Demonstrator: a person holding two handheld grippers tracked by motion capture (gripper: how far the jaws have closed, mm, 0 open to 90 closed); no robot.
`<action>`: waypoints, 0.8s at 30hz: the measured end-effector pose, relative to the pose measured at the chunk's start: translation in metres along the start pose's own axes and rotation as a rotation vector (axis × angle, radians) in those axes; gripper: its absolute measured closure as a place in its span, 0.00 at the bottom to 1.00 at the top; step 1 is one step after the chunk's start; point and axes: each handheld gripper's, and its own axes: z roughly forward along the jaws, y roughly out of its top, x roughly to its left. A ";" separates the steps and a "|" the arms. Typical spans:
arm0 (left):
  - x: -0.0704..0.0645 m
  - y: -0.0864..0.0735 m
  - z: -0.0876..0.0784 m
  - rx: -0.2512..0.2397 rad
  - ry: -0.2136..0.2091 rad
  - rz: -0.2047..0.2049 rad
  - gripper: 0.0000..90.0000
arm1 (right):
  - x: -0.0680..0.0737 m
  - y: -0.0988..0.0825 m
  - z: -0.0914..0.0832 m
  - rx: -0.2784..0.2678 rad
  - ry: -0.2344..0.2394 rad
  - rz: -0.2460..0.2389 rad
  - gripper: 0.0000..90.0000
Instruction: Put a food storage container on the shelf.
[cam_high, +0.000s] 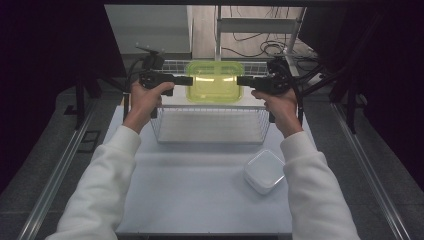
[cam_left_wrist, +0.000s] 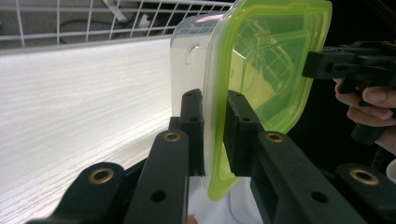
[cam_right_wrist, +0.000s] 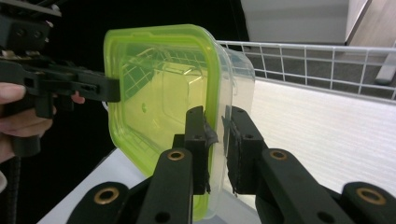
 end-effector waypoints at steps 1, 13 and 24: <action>0.002 0.000 0.002 0.009 0.003 -0.002 0.89 | -0.002 0.000 0.002 0.007 -0.002 0.007 0.88; 0.028 0.004 0.020 0.034 -0.014 -0.096 0.89 | -0.026 -0.002 0.027 0.063 0.014 0.120 0.88; 0.048 0.020 0.033 0.036 -0.028 -0.284 0.87 | -0.047 0.002 0.046 0.053 0.012 0.279 0.84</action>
